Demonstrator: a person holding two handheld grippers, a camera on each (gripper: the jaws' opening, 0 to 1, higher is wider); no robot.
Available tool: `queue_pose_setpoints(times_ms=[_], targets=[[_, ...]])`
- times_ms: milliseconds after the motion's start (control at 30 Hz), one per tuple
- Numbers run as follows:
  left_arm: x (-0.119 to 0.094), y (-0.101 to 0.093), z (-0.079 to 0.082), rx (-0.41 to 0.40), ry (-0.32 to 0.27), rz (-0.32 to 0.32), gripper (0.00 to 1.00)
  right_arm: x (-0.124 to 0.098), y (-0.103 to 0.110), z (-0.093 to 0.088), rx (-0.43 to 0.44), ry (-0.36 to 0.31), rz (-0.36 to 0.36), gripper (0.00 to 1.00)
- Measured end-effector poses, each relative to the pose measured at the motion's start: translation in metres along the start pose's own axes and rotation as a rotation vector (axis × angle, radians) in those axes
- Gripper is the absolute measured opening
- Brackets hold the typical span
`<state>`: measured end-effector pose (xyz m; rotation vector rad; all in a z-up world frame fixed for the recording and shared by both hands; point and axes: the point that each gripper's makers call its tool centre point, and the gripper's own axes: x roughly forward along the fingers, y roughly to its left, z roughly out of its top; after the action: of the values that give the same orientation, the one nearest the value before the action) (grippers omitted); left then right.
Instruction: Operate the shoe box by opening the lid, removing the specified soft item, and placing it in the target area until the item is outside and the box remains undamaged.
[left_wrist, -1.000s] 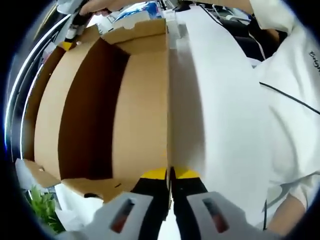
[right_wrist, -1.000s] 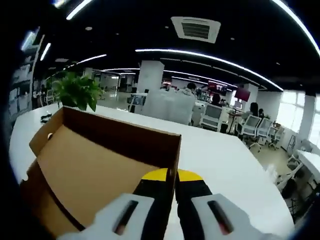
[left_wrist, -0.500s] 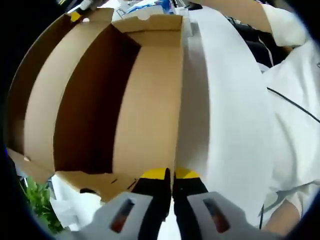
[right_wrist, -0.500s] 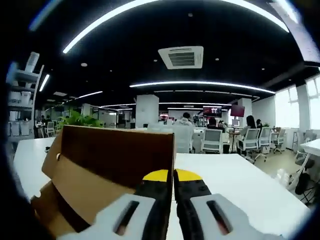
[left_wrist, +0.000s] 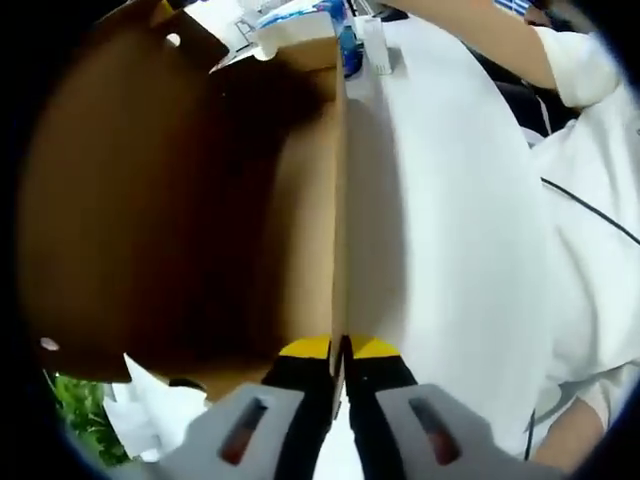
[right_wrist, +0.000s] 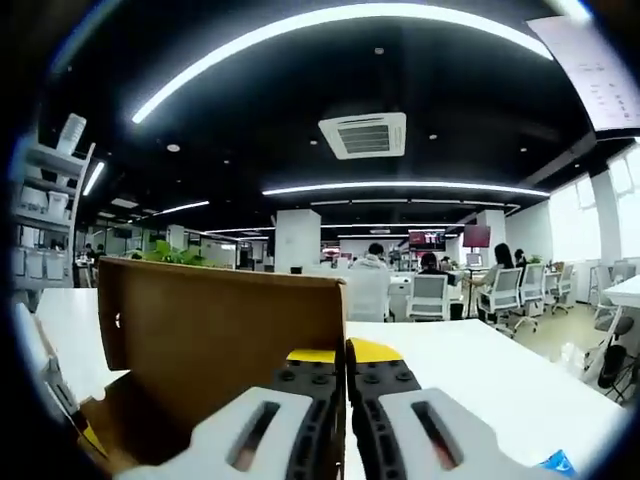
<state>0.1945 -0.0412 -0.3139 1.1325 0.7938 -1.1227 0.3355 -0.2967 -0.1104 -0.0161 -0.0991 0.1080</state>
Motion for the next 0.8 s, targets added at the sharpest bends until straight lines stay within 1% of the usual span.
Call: queue_pose_setpoints(times_ms=[167,300,367,433,500,533,633,700,800], targets=[[0.000,0.001,0.000,-0.009,-0.008,-0.003,0.05,-0.009,-0.002,-0.002,-0.011,-0.015,-0.016,0.00],[-0.001,0.002,0.001,-0.003,-0.008,0.008,0.08,-0.022,-0.004,-0.006,-0.013,-0.009,-0.026,0.00],[-0.001,0.004,0.002,-0.013,-0.010,0.015,0.09,-0.033,-0.007,-0.006,-0.060,-0.021,-0.055,0.00],[-0.001,0.004,0.002,-0.014,-0.017,0.017,0.10,-0.041,-0.006,-0.007,-0.058,-0.029,-0.050,0.00],[-0.001,0.006,0.001,-0.018,-0.023,0.026,0.12,-0.047,-0.009,-0.008,-0.091,-0.032,-0.070,0.00],[-0.001,0.009,0.002,-0.005,-0.028,0.048,0.14,-0.050,-0.009,-0.009,-0.090,-0.033,-0.071,0.00],[-0.002,0.007,0.002,0.021,-0.044,0.049,0.14,-0.054,-0.011,-0.012,-0.112,-0.046,-0.088,0.00],[-0.003,0.008,0.003,0.017,-0.071,0.045,0.16,-0.055,-0.012,-0.017,-0.074,-0.049,-0.078,0.00],[-0.004,0.009,0.004,0.006,-0.085,0.051,0.16,-0.056,-0.011,-0.016,-0.079,-0.074,-0.076,0.00]])
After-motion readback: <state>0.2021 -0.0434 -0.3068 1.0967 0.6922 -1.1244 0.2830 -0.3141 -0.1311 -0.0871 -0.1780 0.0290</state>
